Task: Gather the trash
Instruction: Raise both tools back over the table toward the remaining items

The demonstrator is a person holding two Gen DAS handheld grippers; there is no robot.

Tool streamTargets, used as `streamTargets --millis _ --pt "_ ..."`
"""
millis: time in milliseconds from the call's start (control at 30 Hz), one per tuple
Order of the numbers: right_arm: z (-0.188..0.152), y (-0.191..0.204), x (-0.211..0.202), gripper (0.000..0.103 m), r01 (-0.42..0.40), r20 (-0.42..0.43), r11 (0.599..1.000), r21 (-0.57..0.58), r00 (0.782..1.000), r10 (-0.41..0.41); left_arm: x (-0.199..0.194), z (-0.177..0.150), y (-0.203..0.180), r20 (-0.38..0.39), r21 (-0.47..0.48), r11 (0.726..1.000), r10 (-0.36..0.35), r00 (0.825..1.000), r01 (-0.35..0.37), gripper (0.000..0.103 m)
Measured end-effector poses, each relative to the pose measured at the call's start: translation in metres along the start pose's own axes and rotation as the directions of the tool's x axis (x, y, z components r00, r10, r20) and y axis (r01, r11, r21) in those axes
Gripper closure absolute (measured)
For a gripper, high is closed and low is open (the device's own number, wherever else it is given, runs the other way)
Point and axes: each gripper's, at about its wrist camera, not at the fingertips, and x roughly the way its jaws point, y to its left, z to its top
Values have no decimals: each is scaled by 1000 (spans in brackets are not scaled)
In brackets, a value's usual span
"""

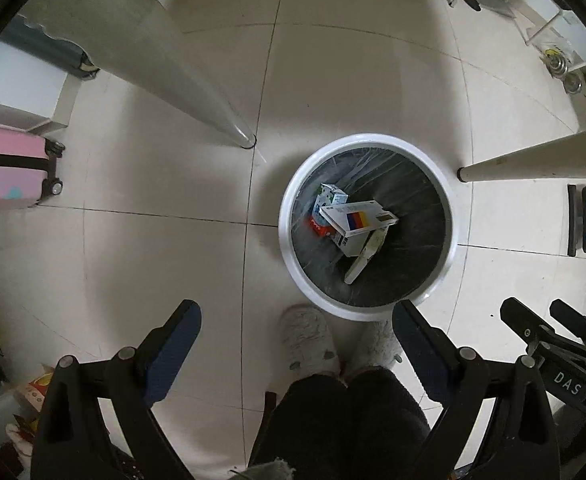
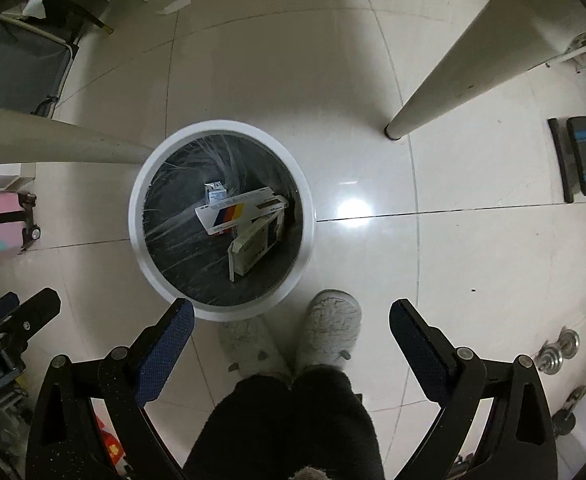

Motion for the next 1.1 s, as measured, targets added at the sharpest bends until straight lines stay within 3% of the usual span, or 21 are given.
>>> streamTargets --millis 367,767,967,1100 --pt "-26 14 -95 4 27 63 997 -67 998 -22 -68 -19 -4 43 8 1000 -23 999 23 5" --pt "-64 30 -242 4 18 117 995 -103 993 -6 -192 -48 3 105 38 998 -47 993 43 5" --pt "-75 35 -326 4 -38 138 997 -60 989 46 -259 -51 9 172 32 998 -65 983 60 5" --pt "-62 39 -382 4 -85 197 996 -40 976 91 -301 -32 9 253 19 999 -54 966 51 5"
